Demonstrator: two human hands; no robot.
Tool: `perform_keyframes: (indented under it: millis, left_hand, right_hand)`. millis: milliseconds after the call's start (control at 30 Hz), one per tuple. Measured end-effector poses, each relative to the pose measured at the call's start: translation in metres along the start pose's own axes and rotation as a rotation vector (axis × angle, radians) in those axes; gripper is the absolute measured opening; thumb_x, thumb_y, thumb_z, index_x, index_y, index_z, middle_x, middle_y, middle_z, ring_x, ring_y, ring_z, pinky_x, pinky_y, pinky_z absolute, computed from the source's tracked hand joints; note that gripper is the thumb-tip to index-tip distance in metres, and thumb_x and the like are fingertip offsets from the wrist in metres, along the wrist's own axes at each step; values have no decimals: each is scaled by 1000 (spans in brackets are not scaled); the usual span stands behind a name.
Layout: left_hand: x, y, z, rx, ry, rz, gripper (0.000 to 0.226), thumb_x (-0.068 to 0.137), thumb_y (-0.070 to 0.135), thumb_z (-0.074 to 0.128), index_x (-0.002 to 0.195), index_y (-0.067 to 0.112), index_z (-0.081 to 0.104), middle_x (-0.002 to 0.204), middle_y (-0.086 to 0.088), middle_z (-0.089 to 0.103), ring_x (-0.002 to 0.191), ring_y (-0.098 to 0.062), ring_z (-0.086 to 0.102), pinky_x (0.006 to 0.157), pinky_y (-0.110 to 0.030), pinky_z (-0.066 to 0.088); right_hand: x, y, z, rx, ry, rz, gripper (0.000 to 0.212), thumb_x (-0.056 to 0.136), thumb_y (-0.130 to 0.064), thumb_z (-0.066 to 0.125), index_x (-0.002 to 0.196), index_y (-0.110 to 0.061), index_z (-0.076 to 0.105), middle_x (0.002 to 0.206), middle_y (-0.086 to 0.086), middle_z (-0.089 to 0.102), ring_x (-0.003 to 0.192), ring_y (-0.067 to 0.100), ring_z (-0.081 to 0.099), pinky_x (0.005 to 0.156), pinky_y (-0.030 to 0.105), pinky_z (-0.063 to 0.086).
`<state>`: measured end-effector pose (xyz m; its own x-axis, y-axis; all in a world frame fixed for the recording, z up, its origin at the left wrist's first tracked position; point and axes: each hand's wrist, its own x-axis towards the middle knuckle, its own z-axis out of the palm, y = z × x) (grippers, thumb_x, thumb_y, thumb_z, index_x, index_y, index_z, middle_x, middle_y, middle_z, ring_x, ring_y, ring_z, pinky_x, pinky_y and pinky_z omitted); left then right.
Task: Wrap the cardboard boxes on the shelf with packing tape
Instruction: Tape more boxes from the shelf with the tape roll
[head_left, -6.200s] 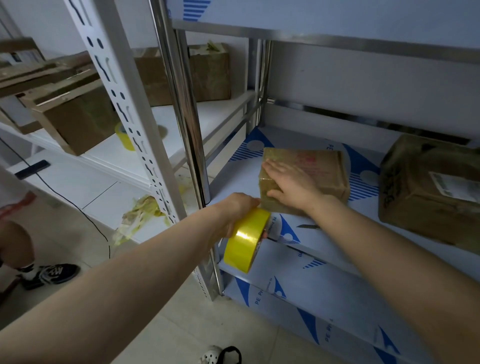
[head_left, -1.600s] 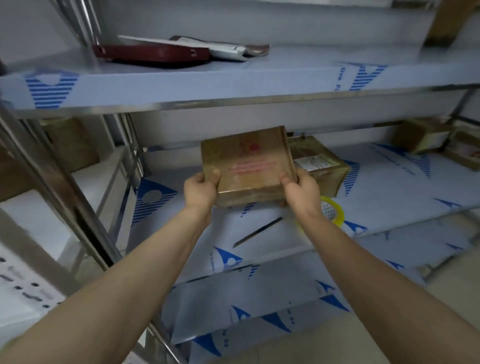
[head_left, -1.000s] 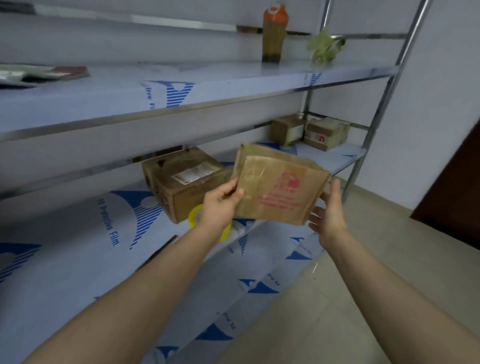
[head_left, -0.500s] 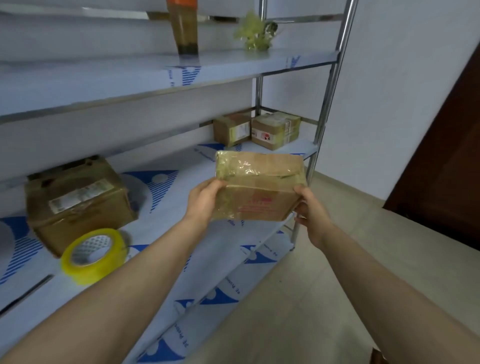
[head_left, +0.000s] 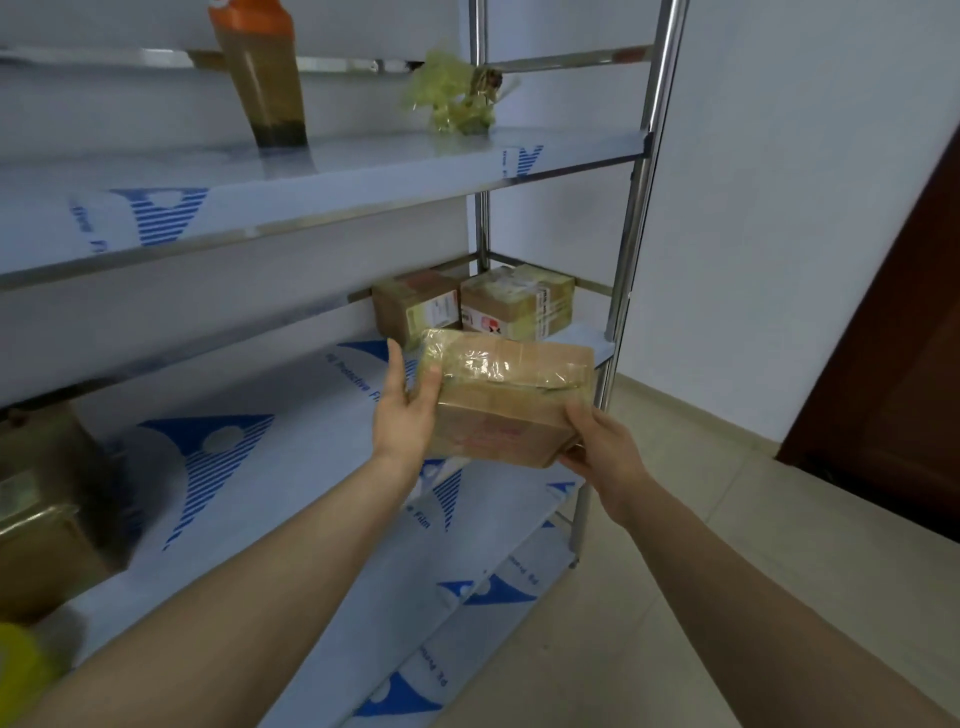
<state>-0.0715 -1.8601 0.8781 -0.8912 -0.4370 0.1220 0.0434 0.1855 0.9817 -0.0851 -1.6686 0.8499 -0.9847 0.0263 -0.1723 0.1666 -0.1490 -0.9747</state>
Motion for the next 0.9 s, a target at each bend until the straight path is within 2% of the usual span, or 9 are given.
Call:
perform_keyframes:
  millis: [67, 133, 233, 300, 433, 633, 700, 767, 900]
  left_hand:
    - [30, -2, 27, -6, 17, -12, 68, 95, 45, 51, 149, 41, 12, 102, 18, 47, 106, -9, 45, 100, -32, 38]
    - [57, -8, 53, -75, 15, -49, 55, 95, 40, 52, 146, 35, 31, 117, 17, 50, 115, -10, 49, 103, -28, 38]
    - [92, -14, 86, -151, 33, -133, 43, 96, 33, 53, 138, 21, 50, 130, 0, 59, 119, -19, 55, 106, -37, 42]
    - [107, -11, 103, -118, 67, -183, 37, 97, 32, 52, 128, 13, 60, 115, -4, 65, 110, -25, 60, 100, -41, 47]
    - [134, -5, 111, -61, 142, -275, 24, 94, 33, 55, 80, 14, 63, 81, -3, 62, 89, -28, 62, 88, -38, 51]
    - [163, -9, 83, -62, 394, -391, 30, 90, 21, 62, 64, 10, 53, 69, -7, 56, 75, -29, 56, 79, -44, 50]
    - [169, -13, 76, -43, 484, -423, 31, 87, 22, 63, 62, 9, 51, 69, -10, 56, 76, -29, 55, 74, -45, 51]
    - [171, -16, 73, -65, 573, -447, 28, 84, 25, 63, 66, 8, 51, 79, -15, 59, 79, -32, 57, 77, -44, 51]
    - [161, -13, 95, -99, 704, -523, 25, 89, 28, 54, 97, 5, 53, 103, -18, 61, 99, -37, 59, 92, -52, 50]
  right_hand:
    - [34, -12, -7, -20, 36, 14, 40, 96, -32, 53, 131, -13, 53, 119, 8, 58, 105, 21, 57, 77, 28, 50]
    - [67, -26, -13, -62, 45, 4, 35, 97, -32, 52, 127, -15, 56, 116, 7, 59, 100, 19, 58, 75, 27, 52]
    - [112, -40, -24, -166, 49, -43, 23, 95, -36, 54, 113, -24, 60, 106, 1, 64, 92, 17, 61, 85, 35, 54]
    - [137, -44, -30, -242, 48, -72, 19, 93, -40, 54, 108, -28, 58, 101, -3, 63, 96, 18, 61, 93, 41, 51]
    - [168, -51, -26, -480, 10, -159, 38, 92, -54, 47, 121, -31, 56, 106, -7, 59, 102, 18, 58, 93, 41, 49]
    - [208, -64, 15, -756, -249, -226, 58, 91, -66, 35, 133, -30, 51, 126, 1, 60, 117, 25, 54, 92, 35, 39]
    - [224, -65, 27, -781, -339, -250, 59, 91, -66, 34, 130, -27, 54, 124, 3, 62, 115, 27, 55, 88, 32, 38]
    - [240, -66, 32, -783, -440, -262, 61, 90, -68, 34, 130, -27, 55, 123, 2, 63, 116, 27, 56, 93, 34, 40]
    - [274, -65, 24, -821, -625, -287, 70, 86, -75, 29, 133, -28, 53, 125, -3, 62, 118, 25, 55, 98, 37, 42]
